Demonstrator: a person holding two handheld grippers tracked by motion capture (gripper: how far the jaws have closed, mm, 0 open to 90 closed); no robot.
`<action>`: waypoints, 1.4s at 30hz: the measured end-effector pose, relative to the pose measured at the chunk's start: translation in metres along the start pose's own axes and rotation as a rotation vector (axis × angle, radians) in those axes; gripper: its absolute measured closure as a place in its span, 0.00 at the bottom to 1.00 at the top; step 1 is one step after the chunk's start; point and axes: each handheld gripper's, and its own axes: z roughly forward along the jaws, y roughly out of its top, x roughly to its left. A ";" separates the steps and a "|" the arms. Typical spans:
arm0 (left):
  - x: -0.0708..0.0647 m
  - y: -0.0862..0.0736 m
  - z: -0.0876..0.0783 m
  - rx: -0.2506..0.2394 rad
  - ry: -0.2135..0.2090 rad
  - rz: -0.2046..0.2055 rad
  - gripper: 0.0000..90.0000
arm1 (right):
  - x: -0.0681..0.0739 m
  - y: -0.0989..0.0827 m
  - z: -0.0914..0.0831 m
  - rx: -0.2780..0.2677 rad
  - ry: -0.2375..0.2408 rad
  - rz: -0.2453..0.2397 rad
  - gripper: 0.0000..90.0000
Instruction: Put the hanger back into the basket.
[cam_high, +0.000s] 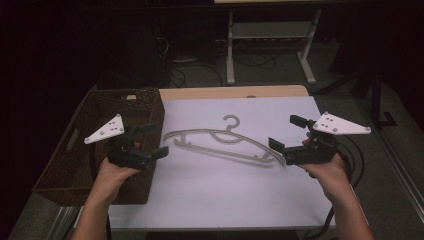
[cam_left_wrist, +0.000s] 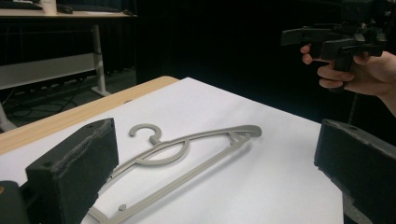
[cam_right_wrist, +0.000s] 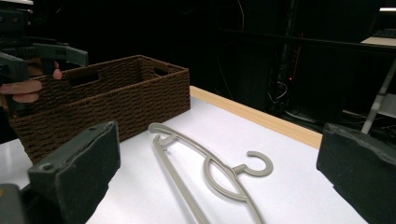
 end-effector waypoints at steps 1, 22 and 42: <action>0.000 0.000 0.001 0.005 -0.001 -0.001 0.00 | 0.000 0.000 0.000 0.000 0.000 0.000 0.00; -0.025 -0.015 0.053 0.103 -0.102 0.037 0.00 | -0.016 -0.009 0.025 0.102 -0.005 0.016 0.00; -0.035 -0.058 0.064 0.143 -0.127 -0.003 0.00 | -0.036 -0.027 0.092 0.270 0.024 0.036 0.16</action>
